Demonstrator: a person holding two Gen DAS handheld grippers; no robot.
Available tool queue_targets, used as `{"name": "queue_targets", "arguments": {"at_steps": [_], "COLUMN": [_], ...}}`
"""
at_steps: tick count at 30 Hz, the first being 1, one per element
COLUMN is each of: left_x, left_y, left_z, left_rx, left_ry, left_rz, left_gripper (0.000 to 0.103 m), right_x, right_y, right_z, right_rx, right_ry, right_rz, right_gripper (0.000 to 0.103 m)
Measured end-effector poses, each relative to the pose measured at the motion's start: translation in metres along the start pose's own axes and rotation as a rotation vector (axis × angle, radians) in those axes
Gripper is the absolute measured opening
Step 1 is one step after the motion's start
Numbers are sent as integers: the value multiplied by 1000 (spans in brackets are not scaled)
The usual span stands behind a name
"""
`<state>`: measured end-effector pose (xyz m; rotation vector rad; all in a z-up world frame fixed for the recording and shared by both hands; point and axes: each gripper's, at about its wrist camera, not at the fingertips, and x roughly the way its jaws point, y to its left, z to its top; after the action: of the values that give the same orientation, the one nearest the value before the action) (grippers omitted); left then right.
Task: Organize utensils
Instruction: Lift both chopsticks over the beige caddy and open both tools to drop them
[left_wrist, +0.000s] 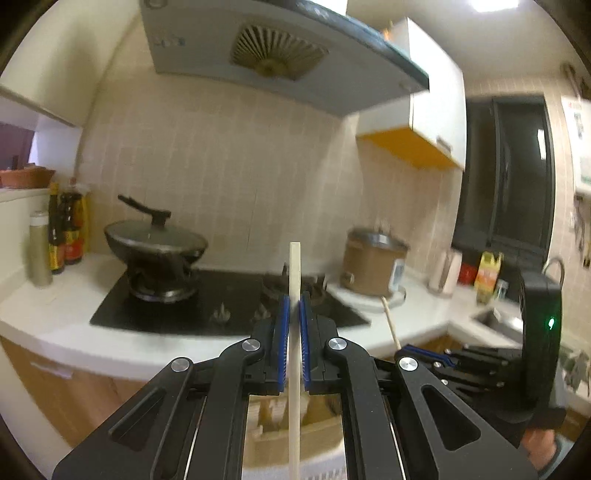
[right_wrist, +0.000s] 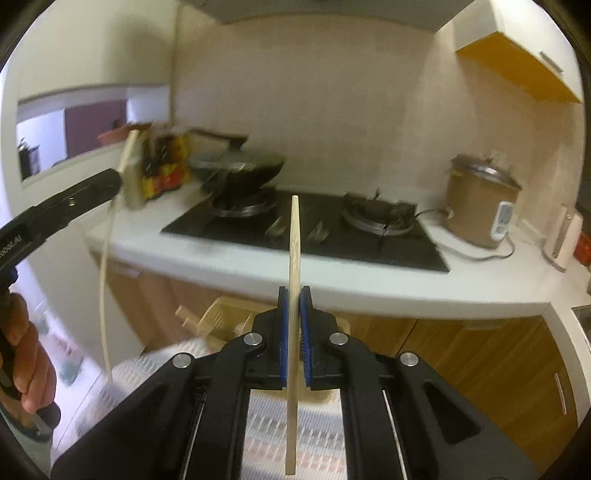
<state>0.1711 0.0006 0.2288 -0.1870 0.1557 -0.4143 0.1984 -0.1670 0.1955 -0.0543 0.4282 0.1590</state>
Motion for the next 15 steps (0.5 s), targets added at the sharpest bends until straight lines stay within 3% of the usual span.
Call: {"name": "queue_targets", "arguments": {"at_steps": [7,11,15], "left_x": [36,56,72], "left_y": [30,42,50], "left_z": [4,-6,-19], "left_rx": [-98,-120,-128], "left_ry": [-91,-112,-127], "left_rz": [-17,-4,-22], "left_gripper": [4,4,4], "right_x": [26,39,60], "right_y": [-23,-34,-44], "right_z": [5,-3,-7], "right_rx": [32,30,65], "right_ry": [-101,-191,-198], "right_rz": [-51,-21,-4], "right_gripper": [5,5,5]}}
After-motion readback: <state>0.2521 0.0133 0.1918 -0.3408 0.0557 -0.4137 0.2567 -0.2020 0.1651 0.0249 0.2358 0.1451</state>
